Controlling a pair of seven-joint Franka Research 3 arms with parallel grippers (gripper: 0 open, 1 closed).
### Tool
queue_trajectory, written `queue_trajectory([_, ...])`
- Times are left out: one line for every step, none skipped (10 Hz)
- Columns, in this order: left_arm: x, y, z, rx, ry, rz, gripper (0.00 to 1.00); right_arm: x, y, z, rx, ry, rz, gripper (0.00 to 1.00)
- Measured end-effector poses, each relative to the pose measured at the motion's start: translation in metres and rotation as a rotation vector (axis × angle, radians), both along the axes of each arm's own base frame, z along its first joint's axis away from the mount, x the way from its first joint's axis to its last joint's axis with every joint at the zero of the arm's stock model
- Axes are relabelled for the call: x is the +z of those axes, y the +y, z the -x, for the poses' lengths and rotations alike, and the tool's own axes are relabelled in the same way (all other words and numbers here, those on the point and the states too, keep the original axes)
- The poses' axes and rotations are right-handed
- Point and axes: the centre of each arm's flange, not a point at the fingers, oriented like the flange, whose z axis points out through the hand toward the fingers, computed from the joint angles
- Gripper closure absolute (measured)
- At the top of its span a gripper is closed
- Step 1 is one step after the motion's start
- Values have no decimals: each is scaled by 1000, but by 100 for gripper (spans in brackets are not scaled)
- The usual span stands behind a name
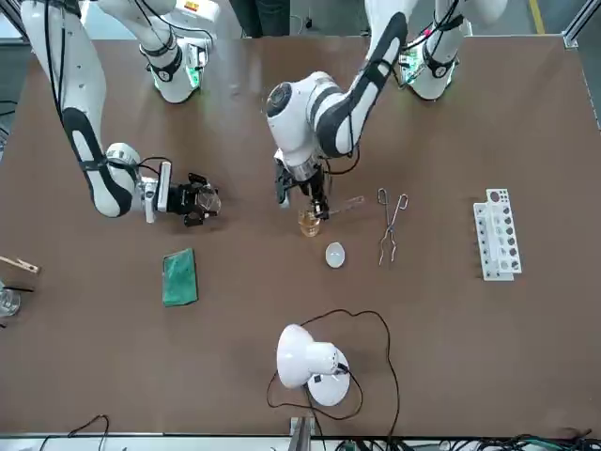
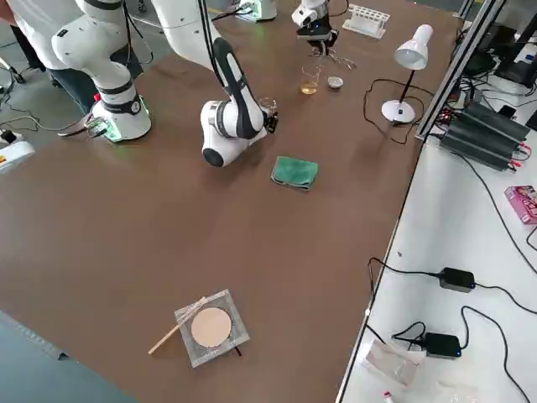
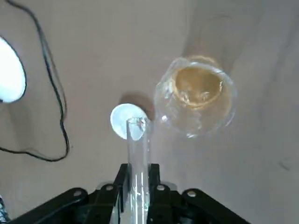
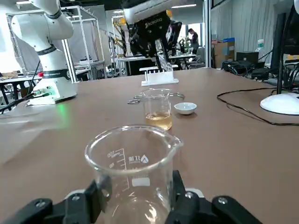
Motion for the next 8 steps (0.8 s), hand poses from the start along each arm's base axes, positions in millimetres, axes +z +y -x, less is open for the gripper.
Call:
queue_trajectory([11, 17, -17, 46, 8, 27, 78, 0, 0, 0, 0, 0, 0, 41])
queue_trajectory([20, 31, -31, 76, 25, 57, 78, 0, 0, 0, 0, 0, 0, 41])
queue_trajectory([31, 42, -41, 87, 49, 98, 78, 0, 0, 0, 0, 0, 0, 41])
queue_trajectory([45, 56, -54, 88, 67, 144, 78, 0, 0, 0, 1, 0, 0, 41])
queue_trajectory([62, 76, -69, 89, 75, 181, 78, 0, 1, 0, 1, 0, -1, 41])
queue_trajectory([80, 107, -89, 90, 86, 218, 78, 0, 2, 0, 1, 1, -3, 41])
queue_trajectory([96, 149, -109, 76, 111, 263, 78, 1, 7, -1, 0, 1, -8, 41])
queue_trajectory([110, 197, -129, 48, 137, 311, 78, 2, 15, -1, -3, 0, -17, 41])
